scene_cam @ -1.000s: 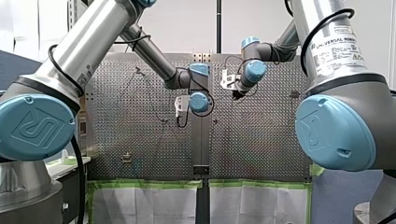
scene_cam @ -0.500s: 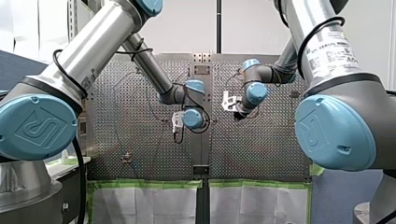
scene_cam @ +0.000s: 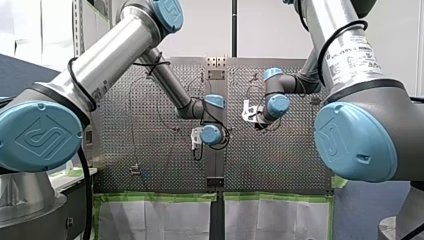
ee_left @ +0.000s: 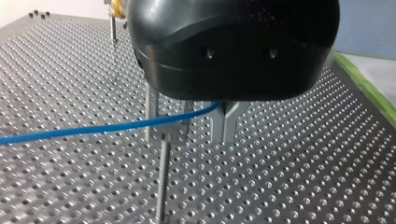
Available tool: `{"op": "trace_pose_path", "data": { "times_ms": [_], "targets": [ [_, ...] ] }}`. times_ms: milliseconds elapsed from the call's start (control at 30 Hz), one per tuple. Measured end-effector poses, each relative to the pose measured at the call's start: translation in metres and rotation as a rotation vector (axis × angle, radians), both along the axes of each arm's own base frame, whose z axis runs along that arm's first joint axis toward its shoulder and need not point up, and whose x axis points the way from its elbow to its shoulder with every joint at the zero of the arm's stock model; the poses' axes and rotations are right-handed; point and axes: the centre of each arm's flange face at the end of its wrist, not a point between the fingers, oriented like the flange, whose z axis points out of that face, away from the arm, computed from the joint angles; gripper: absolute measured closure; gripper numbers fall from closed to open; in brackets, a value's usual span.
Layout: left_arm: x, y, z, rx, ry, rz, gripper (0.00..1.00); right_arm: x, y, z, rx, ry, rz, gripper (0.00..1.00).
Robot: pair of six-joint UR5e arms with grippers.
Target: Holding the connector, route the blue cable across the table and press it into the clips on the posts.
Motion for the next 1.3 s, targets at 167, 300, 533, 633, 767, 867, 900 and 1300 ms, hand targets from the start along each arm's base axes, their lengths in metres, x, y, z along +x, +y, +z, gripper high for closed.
{"op": "trace_pose_path", "data": {
  "times_ms": [167,300,533,633,767,867,900,1300],
  "targets": [
    [0.018,-0.002,0.005,-0.018,-0.021,0.009,1.0,-0.007,-0.006,-0.001,-0.006,-0.004,-0.015,0.99],
    [0.035,-0.001,0.018,-0.036,-0.047,0.018,1.0,-0.01,-0.011,-0.002,-0.011,-0.007,-0.022,0.99],
    [0.057,0.007,0.03,-0.05,-0.068,0.024,1.0,-0.019,-0.02,-0.003,-0.021,-0.017,-0.04,0.99],
    [0.063,0.011,0.032,-0.052,-0.071,0.024,1.0,-0.024,-0.026,-0.004,-0.028,-0.029,-0.051,0.99],
    [0.069,0.016,0.034,-0.053,-0.072,0.019,1.0,-0.026,-0.036,-0.01,-0.03,-0.037,-0.055,0.99],
    [0.072,0.017,0.033,-0.051,-0.068,0.015,1.0,-0.026,-0.042,-0.017,-0.025,-0.039,-0.053,0.99],
    [0.073,0.017,0.031,-0.048,-0.064,0.014,1.0,-0.026,-0.044,-0.019,-0.025,-0.04,-0.053,0.99],
    [0.093,0.015,0.005,-0.012,-0.008,0.051,0.97,-0.037,-0.073,-0.015,-0.053,-0.067,-0.074,0.99]
  ]
}}
